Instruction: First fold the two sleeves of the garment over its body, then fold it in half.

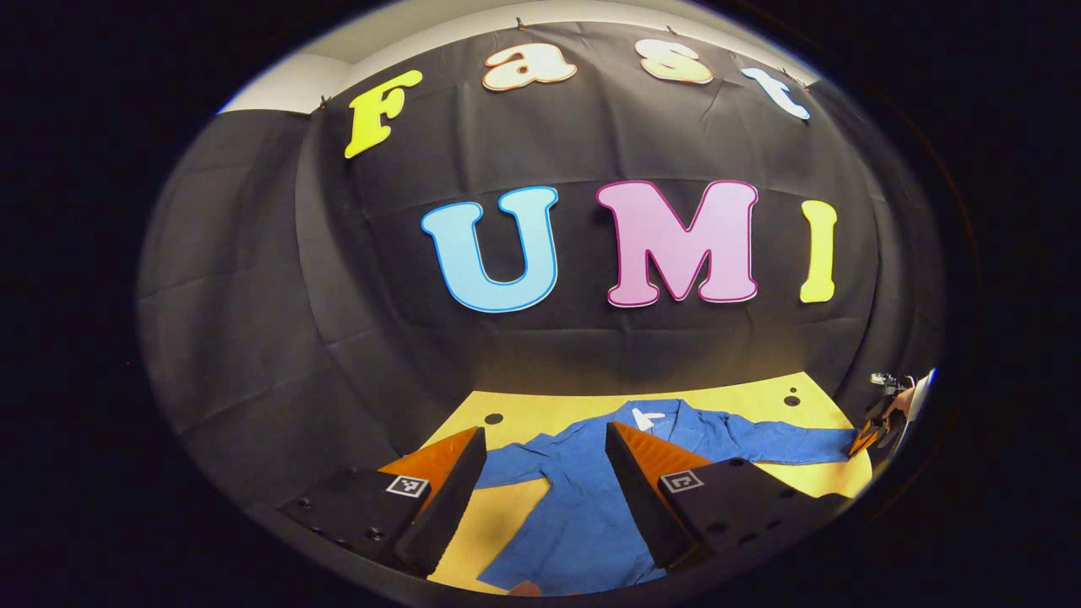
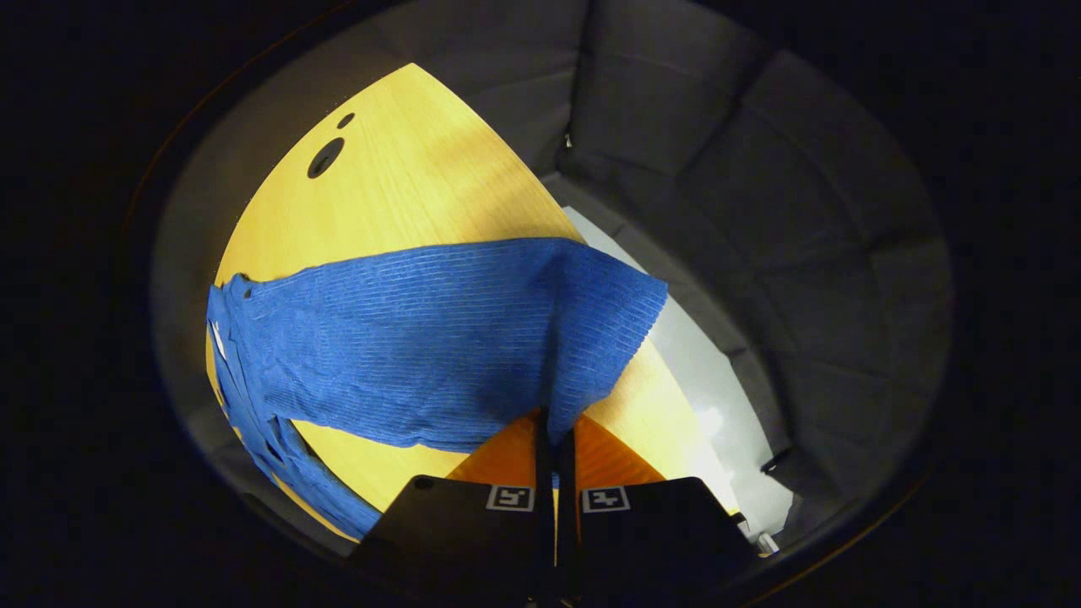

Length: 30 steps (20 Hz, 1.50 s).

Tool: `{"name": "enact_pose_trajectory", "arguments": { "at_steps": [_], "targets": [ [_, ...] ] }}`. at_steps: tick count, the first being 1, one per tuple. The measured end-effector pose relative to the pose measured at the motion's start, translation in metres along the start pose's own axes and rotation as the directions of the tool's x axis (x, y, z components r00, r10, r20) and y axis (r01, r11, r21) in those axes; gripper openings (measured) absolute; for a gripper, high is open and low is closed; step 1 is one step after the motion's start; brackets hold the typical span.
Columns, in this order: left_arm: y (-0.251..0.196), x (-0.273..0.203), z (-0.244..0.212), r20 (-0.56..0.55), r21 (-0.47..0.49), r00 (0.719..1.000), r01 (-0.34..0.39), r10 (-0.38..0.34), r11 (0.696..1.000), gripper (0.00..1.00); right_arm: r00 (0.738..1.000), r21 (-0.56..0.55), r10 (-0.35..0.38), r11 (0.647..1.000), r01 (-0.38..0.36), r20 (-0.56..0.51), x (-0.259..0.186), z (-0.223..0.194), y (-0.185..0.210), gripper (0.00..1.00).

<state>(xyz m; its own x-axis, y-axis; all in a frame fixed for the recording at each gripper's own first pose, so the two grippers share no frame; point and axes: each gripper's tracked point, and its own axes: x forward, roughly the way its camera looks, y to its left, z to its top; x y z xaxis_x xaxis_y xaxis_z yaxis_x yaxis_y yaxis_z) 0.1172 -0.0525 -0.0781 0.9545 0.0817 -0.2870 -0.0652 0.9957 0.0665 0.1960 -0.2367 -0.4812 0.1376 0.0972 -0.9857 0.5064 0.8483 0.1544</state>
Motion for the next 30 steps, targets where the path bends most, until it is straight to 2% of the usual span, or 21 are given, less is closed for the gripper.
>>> {"name": "enact_pose_trajectory", "arguments": {
  "at_steps": [1, 2, 5, 8, 10, 13, 14, 15, 17, 19, 21, 22, 23, 24, 25, 26, 27, 29, 30],
  "targets": [
    [0.011, -0.001, -0.002, 0.001, 0.004, 1.000, -0.003, 0.003, 1.000, 0.82, 0.999, -0.015, 0.010, 1.000, -0.010, 0.044, -0.008, 0.001, 0.007, 0.20],
    [0.022, -0.002, -0.006, 0.003, 0.007, 1.000, -0.008, 0.008, 1.000, 0.82, 0.997, -0.041, 0.006, 0.999, -0.003, 0.083, -0.017, 0.006, 0.013, 0.05],
    [0.058, -0.002, -0.013, 0.009, -0.011, 1.000, -0.020, 0.020, 1.000, 0.82, 0.983, -0.132, -0.020, 0.990, 0.044, 0.180, -0.056, 0.011, 0.042, 0.05],
    [0.090, -0.005, -0.016, 0.025, -0.033, 0.999, -0.027, 0.028, 0.999, 0.82, 0.961, -0.221, -0.001, 0.973, 0.065, 0.278, -0.110, 0.022, 0.081, 0.05],
    [0.112, -0.008, -0.020, 0.033, -0.053, 0.999, -0.038, 0.040, 0.998, 0.82, 0.933, -0.280, 0.041, 0.958, 0.065, 0.357, -0.152, 0.035, 0.124, 0.05],
    [0.148, -0.013, -0.028, 0.034, -0.103, 0.997, -0.072, 0.075, 0.992, 0.82, 0.876, -0.314, 0.212, 0.947, -0.073, 0.434, -0.219, 0.045, 0.224, 0.05],
    [0.159, -0.016, -0.033, 0.031, -0.117, 0.996, -0.085, 0.089, 0.990, 0.82, 0.841, -0.297, 0.308, 0.937, -0.187, 0.444, -0.237, 0.042, 0.262, 0.05],
    [0.172, -0.019, -0.037, 0.030, -0.127, 0.994, -0.103, 0.108, 0.987, 0.82, 0.829, -0.270, 0.374, 0.921, -0.280, 0.417, -0.245, 0.032, 0.295, 0.04],
    [0.193, -0.025, -0.047, 0.021, -0.135, 0.989, -0.141, 0.145, 0.981, 0.82, 0.788, -0.286, 0.444, 0.893, -0.348, 0.427, -0.245, 0.021, 0.347, 0.04],
    [0.210, -0.031, -0.062, -0.021, -0.132, 0.983, -0.183, 0.182, 0.974, 0.82, 0.759, -0.314, 0.489, 0.869, -0.382, 0.430, -0.241, -0.004, 0.402, 0.04],
    [0.220, -0.041, -0.069, -0.034, -0.127, 0.978, -0.207, 0.205, 0.970, 0.82, 0.734, -0.351, 0.550, 0.831, -0.431, 0.399, -0.225, -0.026, 0.455, 0.04],
    [0.224, -0.045, -0.075, -0.042, -0.121, 0.976, -0.218, 0.215, 0.968, 0.81, 0.745, -0.385, 0.552, 0.823, -0.417, 0.373, -0.214, -0.039, 0.475, 0.04],
    [0.229, -0.048, -0.082, -0.054, -0.115, 0.972, -0.232, 0.227, 0.966, 0.82, 0.736, -0.436, 0.567, 0.805, -0.401, 0.370, -0.203, -0.049, 0.492, 0.04],
    [0.233, -0.050, -0.089, -0.073, -0.111, 0.969, -0.244, 0.237, 0.963, 0.82, 0.720, -0.461, 0.603, 0.776, -0.430, 0.342, -0.196, -0.062, 0.520, 0.05],
    [0.237, -0.052, -0.097, -0.095, -0.111, 0.964, -0.257, 0.247, 0.960, 0.82, 0.712, -0.443, 0.642, 0.747, -0.497, 0.285, -0.190, -0.081, 0.547, 0.04],
    [0.240, -0.054, -0.102, -0.113, -0.115, 0.961, -0.266, 0.254, 0.957, 0.82, 0.722, -0.409, 0.652, 0.739, -0.536, 0.232, -0.178, -0.103, 0.567, 0.04],
    [0.243, -0.058, -0.104, -0.122, -0.119, 0.958, -0.272, 0.258, 0.955, 0.82, 0.737, -0.396, 0.644, 0.744, -0.539, 0.207, -0.159, -0.115, 0.578, 0.04],
    [0.253, -0.063, -0.105, -0.119, -0.108, 0.952, -0.296, 0.283, 0.949, 0.82, 0.735, -0.409, 0.654, 0.729, -0.549, 0.179, -0.123, -0.132, 0.598, 0.04],
    [0.258, -0.063, -0.107, -0.119, -0.100, 0.947, -0.310, 0.298, 0.945, 0.81, 0.725, -0.403, 0.673, 0.710, -0.578, 0.145, -0.111, -0.145, 0.612, 0.04]
  ]
}}
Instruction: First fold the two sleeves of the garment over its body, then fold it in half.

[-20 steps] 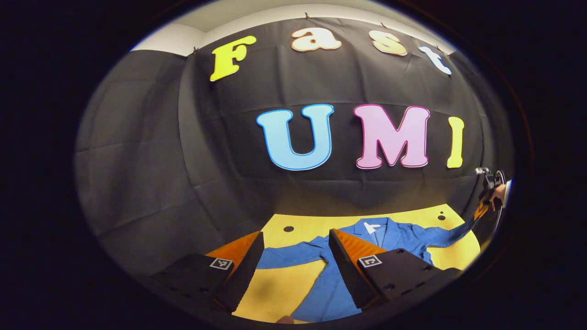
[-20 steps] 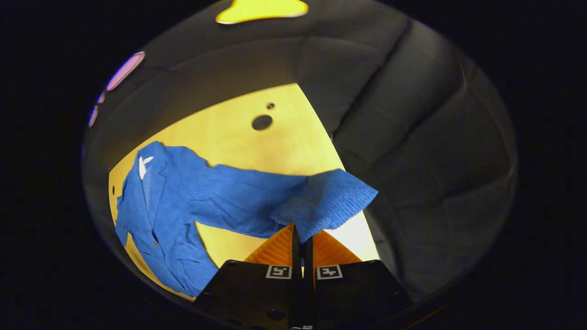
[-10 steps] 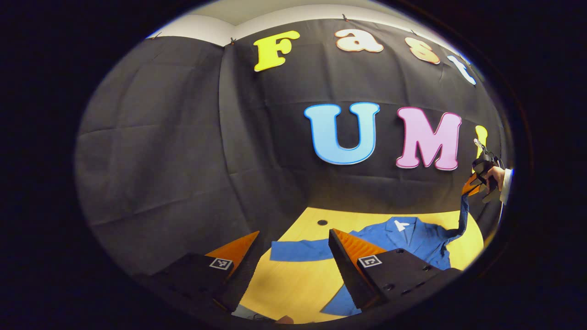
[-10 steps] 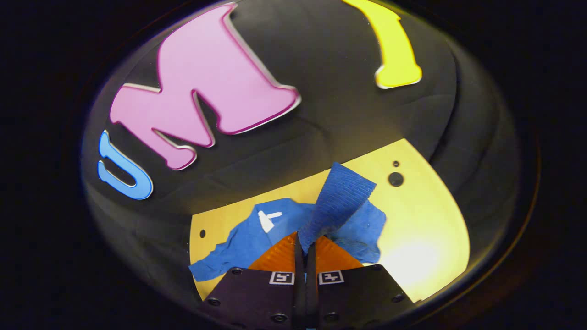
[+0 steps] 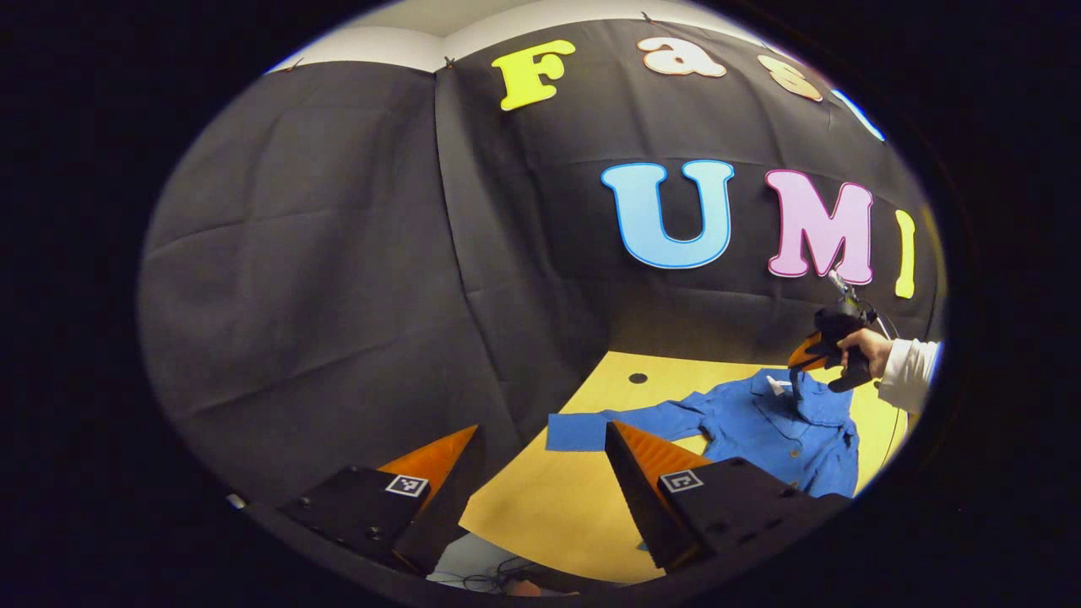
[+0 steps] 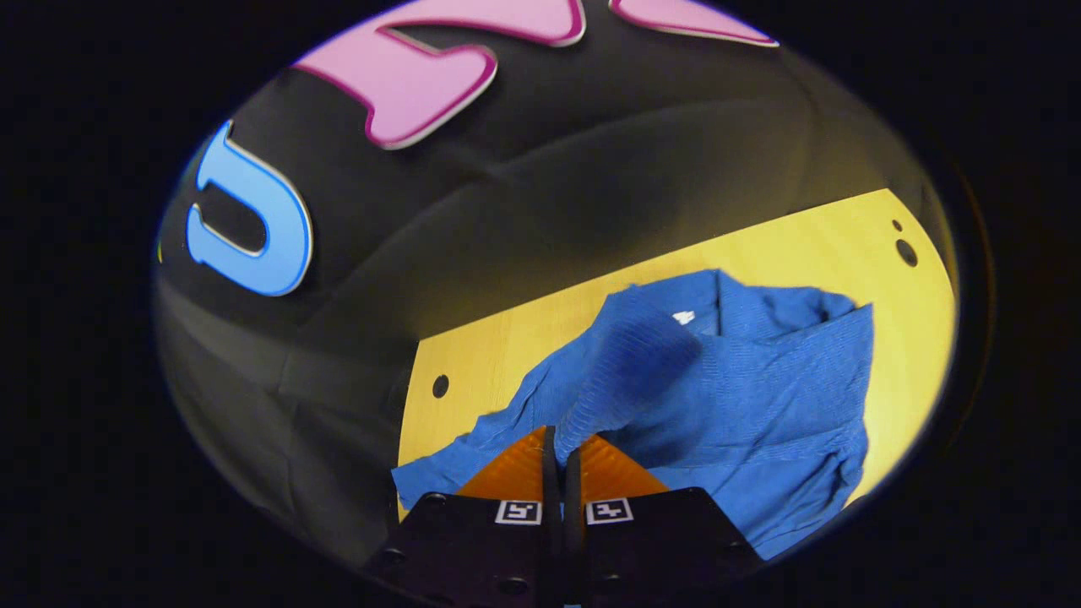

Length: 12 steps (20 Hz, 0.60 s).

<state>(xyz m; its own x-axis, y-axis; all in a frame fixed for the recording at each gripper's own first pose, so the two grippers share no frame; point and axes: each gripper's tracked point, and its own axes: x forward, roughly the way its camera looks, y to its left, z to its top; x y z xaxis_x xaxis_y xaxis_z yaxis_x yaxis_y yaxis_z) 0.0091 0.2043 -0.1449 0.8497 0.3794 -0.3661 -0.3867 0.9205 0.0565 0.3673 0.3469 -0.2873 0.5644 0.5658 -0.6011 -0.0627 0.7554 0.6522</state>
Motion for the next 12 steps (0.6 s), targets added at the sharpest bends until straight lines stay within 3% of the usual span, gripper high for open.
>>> {"name": "enact_pose_trajectory", "arguments": {
  "at_steps": [3, 5, 8, 10, 12],
  "targets": [
    [0.003, 0.003, -0.013, -0.042, -0.014, 0.999, -0.018, 0.018, 1.000, 0.82, 0.991, 0.074, 0.067, 0.996, -0.058, -0.115, 0.045, -0.050, 0.011, 0.04],
    [0.003, 0.003, -0.018, -0.060, -0.028, 0.998, -0.023, 0.021, 0.999, 0.82, 0.976, 0.110, 0.078, 0.992, -0.057, -0.203, 0.062, -0.082, 0.009, 0.04],
    [0.000, 0.006, -0.018, -0.061, -0.036, 0.998, -0.031, 0.028, 0.999, 0.82, 0.966, 0.123, 0.060, 0.992, -0.030, -0.252, 0.078, -0.100, 0.000, 0.05],
    [-0.013, 0.016, -0.030, -0.088, -0.068, 0.996, 0.004, -0.010, 0.998, 0.82, 0.963, 0.159, 0.087, 0.986, -0.047, -0.256, 0.081, -0.102, 0.006, 0.05],
    [-0.022, 0.024, -0.065, -0.222, -0.143, 0.974, 0.012, -0.043, 0.990, 0.82, 0.959, 0.210, 0.152, 0.972, -0.101, -0.240, 0.083, -0.098, 0.020, 0.28]
  ]
}}
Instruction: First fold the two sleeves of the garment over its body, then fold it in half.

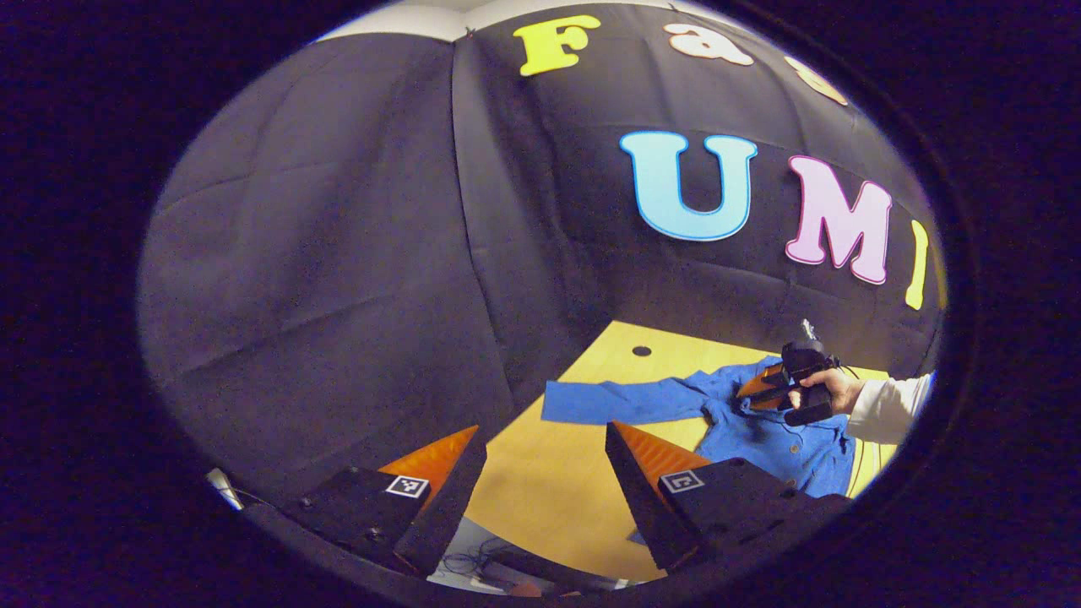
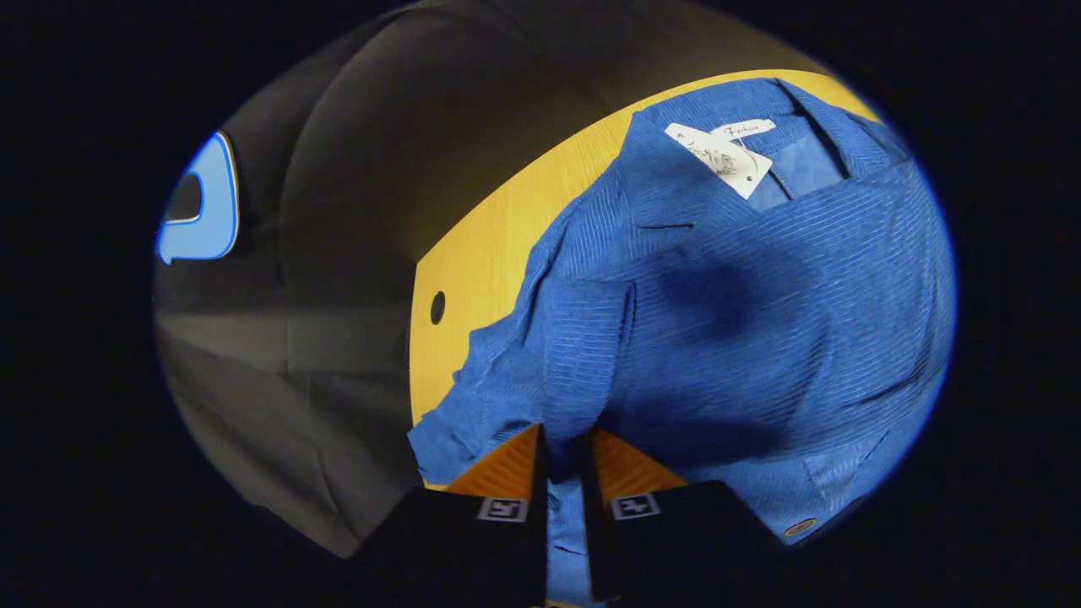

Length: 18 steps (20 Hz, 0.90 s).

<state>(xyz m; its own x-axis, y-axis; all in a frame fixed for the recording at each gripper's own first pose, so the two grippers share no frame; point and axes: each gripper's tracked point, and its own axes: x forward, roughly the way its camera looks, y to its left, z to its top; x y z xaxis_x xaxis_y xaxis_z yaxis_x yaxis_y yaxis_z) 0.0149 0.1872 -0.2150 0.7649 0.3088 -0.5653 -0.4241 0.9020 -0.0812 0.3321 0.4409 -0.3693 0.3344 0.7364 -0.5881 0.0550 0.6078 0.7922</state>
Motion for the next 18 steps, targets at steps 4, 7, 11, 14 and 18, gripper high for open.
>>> {"name": "enact_pose_trajectory", "arguments": {
  "at_steps": [4, 7, 11, 14, 18],
  "targets": [
    [-0.002, 0.015, -0.033, -0.135, -0.137, 0.990, 0.030, -0.049, 0.990, 0.85, 0.995, 0.034, 0.093, 0.995, -0.092, -0.021, -0.013, -0.004, 0.026, 0.70],
    [0.009, 0.029, -0.025, -0.114, -0.069, 0.993, -0.015, 0.007, 0.997, 0.85, 0.994, -0.026, 0.108, 0.994, -0.109, -0.028, -0.034, -0.006, 0.033, 0.79],
    [0.009, 0.064, 0.006, -0.077, -0.005, 0.997, 0.015, -0.015, 1.000, 0.84, 0.993, -0.159, 0.107, 0.981, -0.115, -0.055, -0.085, -0.009, 0.042, 0.80],
    [-0.001, 0.118, 0.025, -0.099, 0.022, 0.991, 0.089, -0.086, 0.996, 0.84, 0.996, -0.324, 0.077, 0.942, -0.090, -0.052, -0.143, -0.013, 0.037, 0.83],
    [-0.022, 0.211, 0.037, -0.094, 0.108, 0.981, 0.181, -0.171, 0.977, 0.85, 0.999, -0.469, 0.041, 0.883, -0.029, 0.014, -0.232, -0.023, 0.017, 0.91]
  ]
}}
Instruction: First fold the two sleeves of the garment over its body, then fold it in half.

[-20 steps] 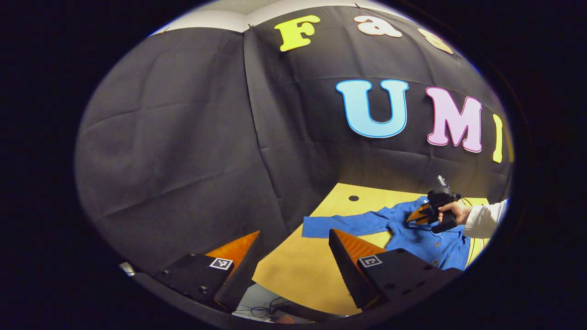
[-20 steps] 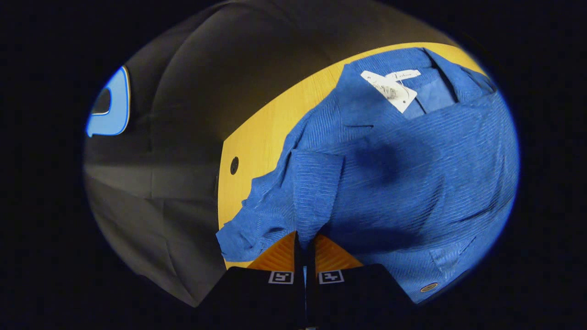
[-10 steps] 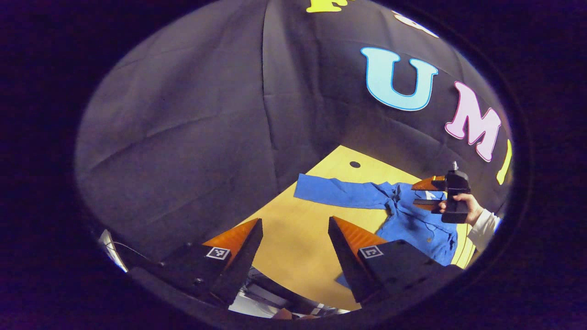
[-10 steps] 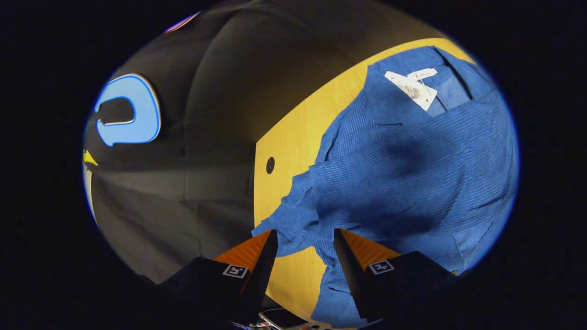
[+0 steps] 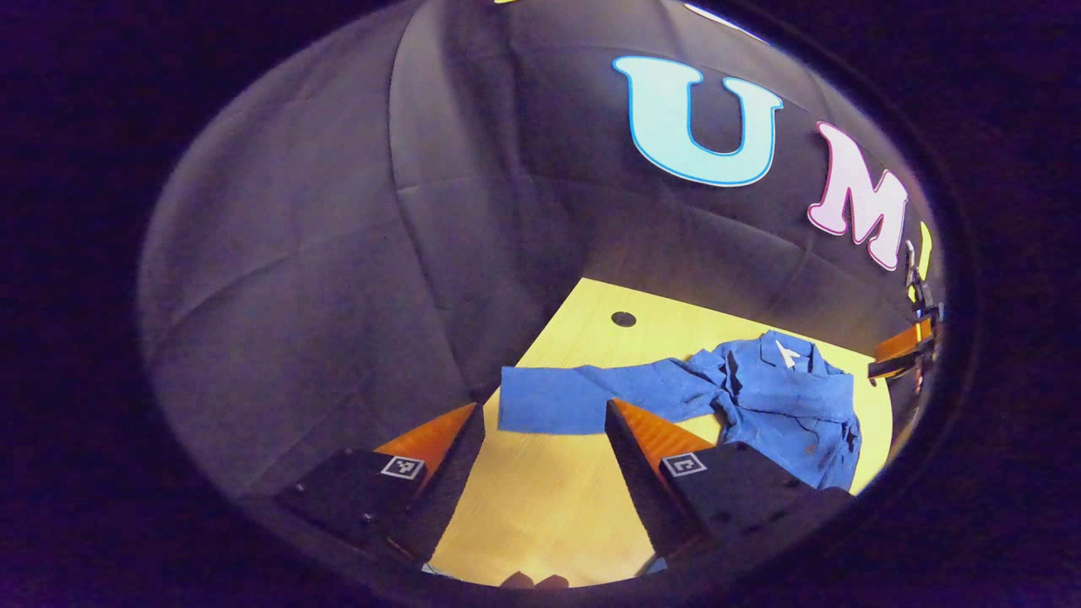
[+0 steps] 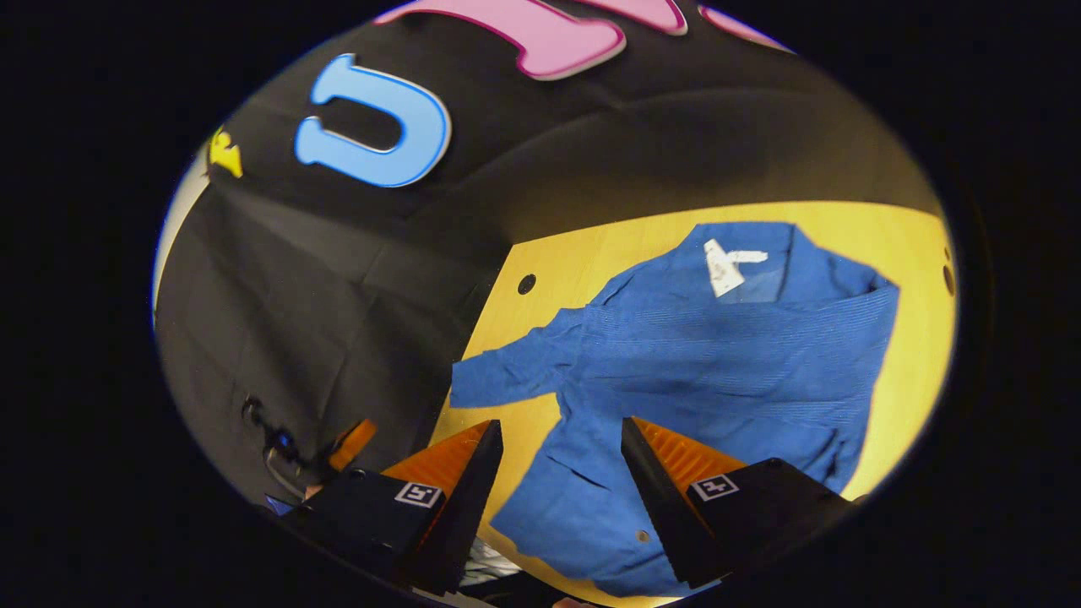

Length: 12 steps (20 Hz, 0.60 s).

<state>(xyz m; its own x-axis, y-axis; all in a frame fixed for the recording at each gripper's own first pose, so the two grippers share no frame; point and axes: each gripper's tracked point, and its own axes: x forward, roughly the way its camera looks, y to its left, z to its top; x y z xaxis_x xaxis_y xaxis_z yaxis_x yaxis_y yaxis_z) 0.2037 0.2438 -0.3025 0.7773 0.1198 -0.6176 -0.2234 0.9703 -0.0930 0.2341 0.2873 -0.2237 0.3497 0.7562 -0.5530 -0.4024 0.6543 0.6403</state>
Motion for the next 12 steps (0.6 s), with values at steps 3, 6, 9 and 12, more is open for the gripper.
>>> {"name": "enact_pose_trajectory", "arguments": {
  "at_steps": [3, 6, 9, 12],
  "targets": [
    [0.010, 0.063, -0.013, -0.094, 0.013, 0.996, -0.005, 0.007, 1.000, 0.84, 0.997, -0.020, -0.040, 0.999, 0.041, 0.061, -0.072, -0.008, -0.011, 0.90],
    [0.018, 0.118, -0.035, -0.201, 0.003, 0.979, -0.031, 0.031, 1.000, 0.85, 0.959, -0.020, -0.111, 0.993, 0.120, 0.262, -0.161, 0.002, -0.019, 0.91],
    [0.025, 0.151, -0.056, -0.306, -0.028, 0.952, -0.038, 0.028, 0.999, 0.84, 0.909, 0.006, -0.249, 0.965, 0.262, 0.336, -0.225, -0.031, -0.055, 0.90],
    [0.025, 0.170, -0.063, -0.341, -0.018, 0.938, -0.064, 0.054, 0.998, 0.83, 0.888, 0.154, -0.320, 0.946, 0.284, 0.329, -0.268, -0.061, -0.070, 0.91]
  ]
}}
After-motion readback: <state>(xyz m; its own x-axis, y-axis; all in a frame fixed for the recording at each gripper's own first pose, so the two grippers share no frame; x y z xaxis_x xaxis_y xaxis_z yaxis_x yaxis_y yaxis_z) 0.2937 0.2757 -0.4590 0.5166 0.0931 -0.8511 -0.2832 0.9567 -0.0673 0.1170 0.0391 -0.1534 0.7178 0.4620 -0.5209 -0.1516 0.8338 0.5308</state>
